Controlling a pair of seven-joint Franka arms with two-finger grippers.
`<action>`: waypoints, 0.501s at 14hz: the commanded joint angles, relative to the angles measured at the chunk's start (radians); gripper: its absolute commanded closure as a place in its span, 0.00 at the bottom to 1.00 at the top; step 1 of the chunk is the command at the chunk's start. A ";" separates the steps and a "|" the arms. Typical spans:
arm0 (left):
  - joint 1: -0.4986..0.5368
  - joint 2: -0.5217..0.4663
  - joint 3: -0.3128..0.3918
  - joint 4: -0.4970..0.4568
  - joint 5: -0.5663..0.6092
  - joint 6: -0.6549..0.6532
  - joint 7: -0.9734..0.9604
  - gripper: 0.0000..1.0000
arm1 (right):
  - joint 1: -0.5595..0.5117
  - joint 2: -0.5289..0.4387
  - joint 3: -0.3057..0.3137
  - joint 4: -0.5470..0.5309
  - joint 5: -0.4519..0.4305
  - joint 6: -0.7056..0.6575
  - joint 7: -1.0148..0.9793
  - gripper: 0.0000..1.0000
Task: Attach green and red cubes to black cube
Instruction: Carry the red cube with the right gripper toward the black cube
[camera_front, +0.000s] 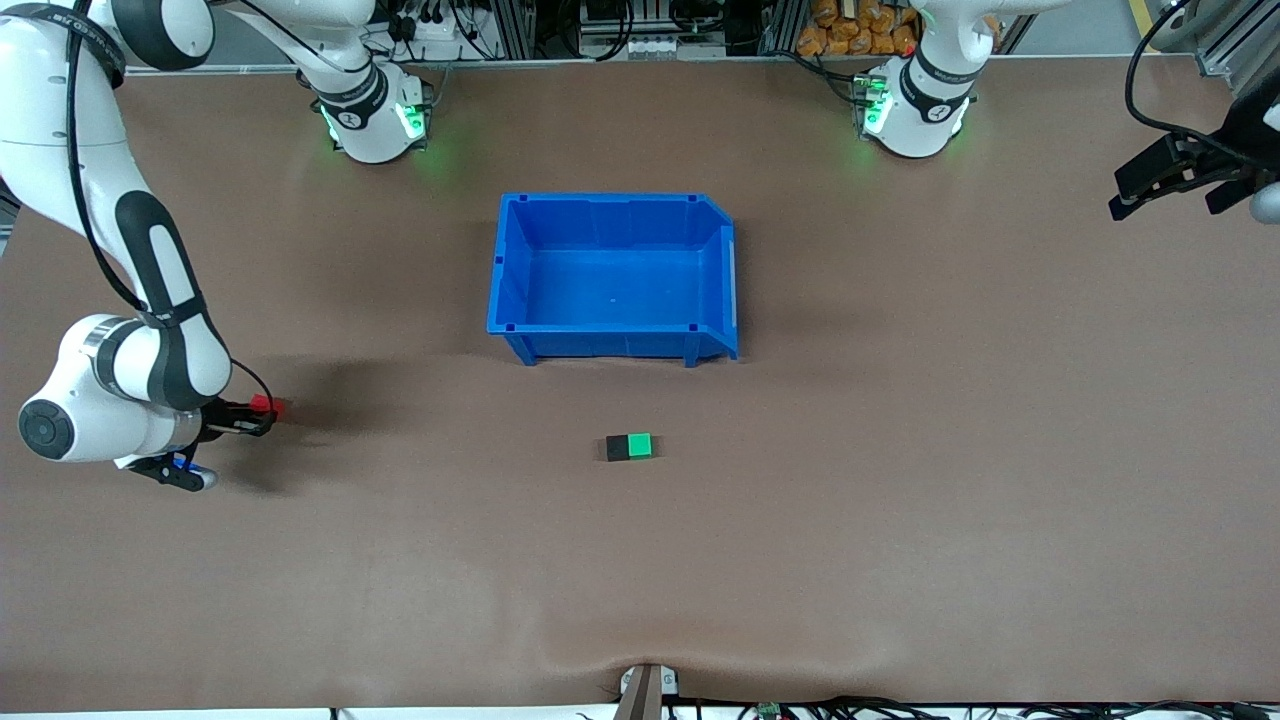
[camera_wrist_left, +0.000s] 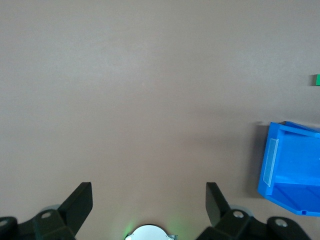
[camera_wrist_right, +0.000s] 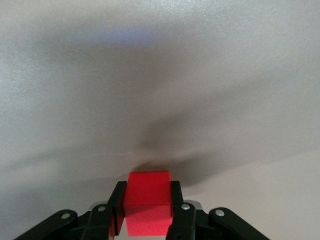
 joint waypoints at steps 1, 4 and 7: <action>0.005 -0.018 -0.003 -0.018 0.005 0.008 0.023 0.00 | 0.001 -0.006 0.009 0.010 -0.001 -0.014 0.036 1.00; 0.005 -0.017 -0.003 -0.020 0.005 0.008 0.023 0.00 | 0.013 -0.007 0.014 0.010 -0.001 -0.015 0.120 1.00; 0.005 -0.017 -0.003 -0.023 0.005 0.008 0.023 0.00 | 0.040 -0.009 0.014 0.018 0.033 -0.043 0.194 1.00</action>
